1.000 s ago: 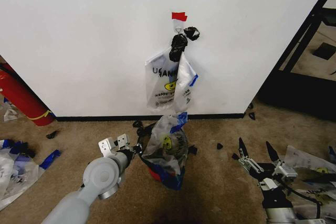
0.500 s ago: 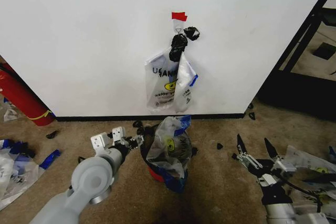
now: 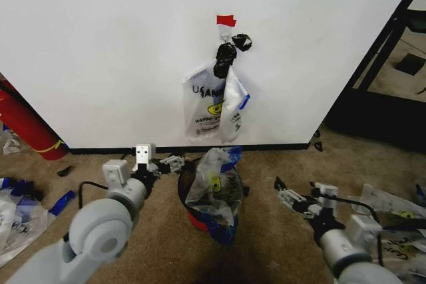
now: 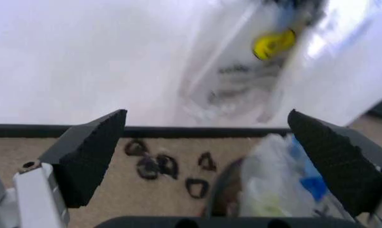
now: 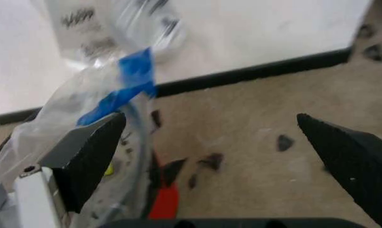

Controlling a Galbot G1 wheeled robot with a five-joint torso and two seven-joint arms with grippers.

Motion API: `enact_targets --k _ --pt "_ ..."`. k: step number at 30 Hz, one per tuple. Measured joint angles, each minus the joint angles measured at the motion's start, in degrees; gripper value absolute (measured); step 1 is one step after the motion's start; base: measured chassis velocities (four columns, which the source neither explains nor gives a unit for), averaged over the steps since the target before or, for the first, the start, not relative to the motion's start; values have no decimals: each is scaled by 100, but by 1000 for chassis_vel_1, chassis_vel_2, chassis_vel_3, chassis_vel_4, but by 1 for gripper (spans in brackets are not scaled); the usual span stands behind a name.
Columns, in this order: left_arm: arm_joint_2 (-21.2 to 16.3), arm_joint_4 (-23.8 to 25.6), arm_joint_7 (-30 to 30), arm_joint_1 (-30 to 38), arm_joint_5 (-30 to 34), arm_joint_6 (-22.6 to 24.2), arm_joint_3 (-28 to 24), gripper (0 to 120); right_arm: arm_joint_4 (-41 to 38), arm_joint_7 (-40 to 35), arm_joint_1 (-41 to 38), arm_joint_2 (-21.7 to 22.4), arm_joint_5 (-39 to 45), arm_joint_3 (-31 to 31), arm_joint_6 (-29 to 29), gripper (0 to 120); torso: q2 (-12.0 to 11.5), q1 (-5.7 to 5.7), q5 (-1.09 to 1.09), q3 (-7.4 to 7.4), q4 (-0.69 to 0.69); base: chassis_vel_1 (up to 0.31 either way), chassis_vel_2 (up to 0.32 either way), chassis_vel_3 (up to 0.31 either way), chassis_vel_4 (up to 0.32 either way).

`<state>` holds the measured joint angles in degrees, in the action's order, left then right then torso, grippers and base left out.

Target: Pick up the garbage bag from the wall and place it over the trash bin.

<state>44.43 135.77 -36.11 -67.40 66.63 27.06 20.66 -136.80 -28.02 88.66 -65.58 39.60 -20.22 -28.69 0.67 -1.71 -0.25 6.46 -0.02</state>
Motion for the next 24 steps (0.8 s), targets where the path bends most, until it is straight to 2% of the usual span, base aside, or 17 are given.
enact_targets --k 3,5,6,11,13,24 --pt "-146 45 41 -69 192 28 265 100 261 -215 -475 -76 171 367 -186 100 0 0 1 0 -4 0 0 0 0" --pt "-267 147 43 -102 339 85 395 100 437 -629 -956 -190 524 671 -518 100 0 0 2 0 -4 0 0 0 0" --pt "-267 147 43 -102 339 85 395 100 437 -629 -956 -190 524 671 -518 100 0 0 2 0 -4 0 0 0 0" --pt "-322 175 -40 -56 438 137 387 100 616 -1635 -1516 -382 1305 987 -991 100 0 0 1 0 -5 0 0 0 0" --pt "-332 140 -80 -19 493 159 339 100 908 -2212 -1797 -538 1643 1155 -1106 100 0 0 0 0 -5 0 0 0 0" --pt "-269 79 -169 31 570 193 205 100 1438 -2835 -2304 -1102 1915 1488 -1239 100 0 0 1 0 -4 0 0 0 0"
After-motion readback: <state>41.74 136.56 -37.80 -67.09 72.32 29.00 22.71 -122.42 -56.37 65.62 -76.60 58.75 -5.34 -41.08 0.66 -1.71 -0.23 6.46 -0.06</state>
